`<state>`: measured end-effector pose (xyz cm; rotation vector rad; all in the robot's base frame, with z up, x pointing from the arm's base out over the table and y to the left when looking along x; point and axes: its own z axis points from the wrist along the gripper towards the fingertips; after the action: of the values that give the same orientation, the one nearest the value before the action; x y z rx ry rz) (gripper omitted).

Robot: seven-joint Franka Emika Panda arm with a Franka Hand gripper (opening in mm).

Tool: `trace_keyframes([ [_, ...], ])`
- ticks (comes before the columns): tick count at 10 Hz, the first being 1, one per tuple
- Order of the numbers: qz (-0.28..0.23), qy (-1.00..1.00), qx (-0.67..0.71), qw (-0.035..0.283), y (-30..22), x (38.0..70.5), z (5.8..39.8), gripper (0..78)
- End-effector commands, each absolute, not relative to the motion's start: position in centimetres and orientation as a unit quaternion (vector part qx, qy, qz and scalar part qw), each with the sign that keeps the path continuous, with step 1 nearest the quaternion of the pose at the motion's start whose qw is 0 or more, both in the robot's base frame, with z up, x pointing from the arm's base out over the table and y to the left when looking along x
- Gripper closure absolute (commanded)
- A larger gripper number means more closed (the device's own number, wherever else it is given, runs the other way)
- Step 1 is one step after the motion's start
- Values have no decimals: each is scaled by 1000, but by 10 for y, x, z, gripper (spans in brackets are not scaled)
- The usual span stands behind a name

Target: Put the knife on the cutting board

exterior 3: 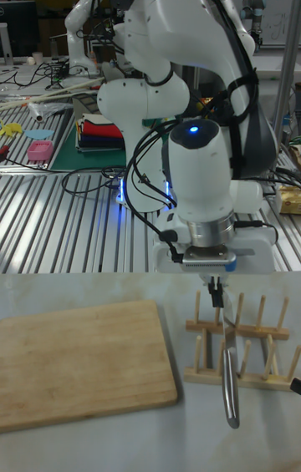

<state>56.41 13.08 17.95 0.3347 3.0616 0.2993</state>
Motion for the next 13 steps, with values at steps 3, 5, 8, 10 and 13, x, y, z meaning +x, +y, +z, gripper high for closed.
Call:
trace_keyframes([
  [3, 97, 989, 111, 28, 131, 564, 181, 776],
  [5, 94, 987, 130, 10, 131, 564, 181, 776],
  [8, 91, 985, 143, -5, 131, 564, 181, 776],
  [10, 95, 985, 141, -9, 131, 564, 181, 776],
  [13, 93, 985, 145, -5, 139, 571, 172, 776],
])
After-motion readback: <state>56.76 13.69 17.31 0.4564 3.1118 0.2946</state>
